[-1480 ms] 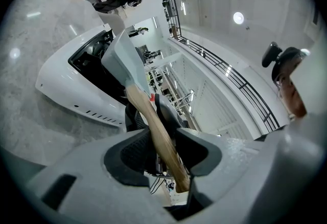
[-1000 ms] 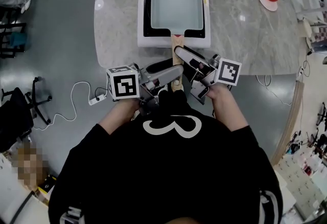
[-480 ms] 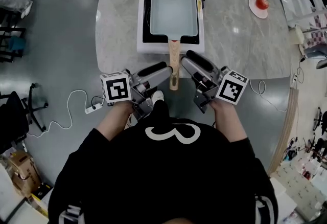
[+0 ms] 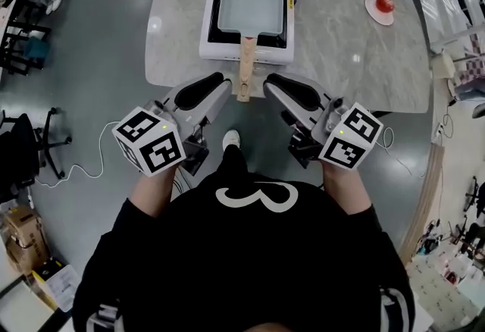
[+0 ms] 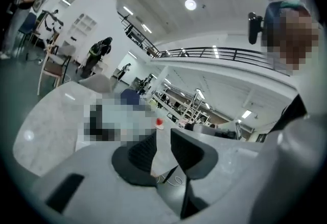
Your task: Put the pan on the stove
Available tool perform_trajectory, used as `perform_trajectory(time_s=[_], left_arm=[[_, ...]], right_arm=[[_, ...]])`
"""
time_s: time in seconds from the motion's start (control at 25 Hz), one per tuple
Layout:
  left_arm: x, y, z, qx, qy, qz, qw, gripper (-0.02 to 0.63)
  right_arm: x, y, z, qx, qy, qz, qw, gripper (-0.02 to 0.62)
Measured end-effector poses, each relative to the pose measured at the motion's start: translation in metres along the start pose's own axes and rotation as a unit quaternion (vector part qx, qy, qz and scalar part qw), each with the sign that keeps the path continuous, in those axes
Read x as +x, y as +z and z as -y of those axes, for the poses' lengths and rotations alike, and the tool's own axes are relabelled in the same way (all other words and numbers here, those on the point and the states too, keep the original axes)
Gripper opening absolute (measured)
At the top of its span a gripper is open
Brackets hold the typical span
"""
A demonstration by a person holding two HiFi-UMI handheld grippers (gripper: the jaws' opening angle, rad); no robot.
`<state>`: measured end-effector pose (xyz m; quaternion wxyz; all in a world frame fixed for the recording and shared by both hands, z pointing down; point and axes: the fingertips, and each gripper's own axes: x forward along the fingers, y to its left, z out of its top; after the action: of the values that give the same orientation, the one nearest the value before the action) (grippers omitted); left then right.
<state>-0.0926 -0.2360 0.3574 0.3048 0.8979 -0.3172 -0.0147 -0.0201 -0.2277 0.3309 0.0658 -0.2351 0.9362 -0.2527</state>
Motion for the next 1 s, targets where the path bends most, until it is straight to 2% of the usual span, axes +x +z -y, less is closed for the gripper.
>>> perform_trajectory(time_s=[0.16, 0.24, 0.4, 0.52, 0.64, 0.8, 1.0], left_arm=[[-0.013, 0.002, 0.060, 0.023, -0.046, 0.019, 0.9985, 0.051], [-0.016, 0.001, 0.085, 0.051, -0.060, 0.021, 0.9966, 0.037], [-0.026, 0.001, 0.120, 0.127, -0.056, 0.024, 0.9901, 0.017], [-0.034, 0.003, 0.135, 0.161, -0.042, 0.029, 0.9856, 0.017], [-0.040, 0.000, 0.148, 0.175, -0.034, 0.033, 0.9835, 0.017], [-0.050, -0.004, 0.169, 0.173, -0.034, 0.049, 0.9832, 0.017], [-0.061, -0.010, 0.197, 0.195, -0.034, 0.056, 0.9787, 0.017]], right_arm=[[-0.018, 0.006, -0.038, -0.030, 0.027, -0.001, 0.999, 0.035], [-0.027, 0.008, -0.053, -0.050, 0.037, -0.004, 0.998, 0.031], [-0.042, 0.010, -0.078, -0.089, 0.040, -0.006, 0.995, 0.020], [-0.048, 0.013, -0.093, -0.117, 0.042, -0.007, 0.992, 0.014], [-0.057, 0.012, -0.103, -0.145, 0.037, -0.011, 0.989, 0.014], [-0.072, 0.013, -0.121, -0.153, 0.044, -0.005, 0.987, 0.014], [-0.090, 0.017, -0.145, -0.163, 0.052, 0.006, 0.985, 0.014]])
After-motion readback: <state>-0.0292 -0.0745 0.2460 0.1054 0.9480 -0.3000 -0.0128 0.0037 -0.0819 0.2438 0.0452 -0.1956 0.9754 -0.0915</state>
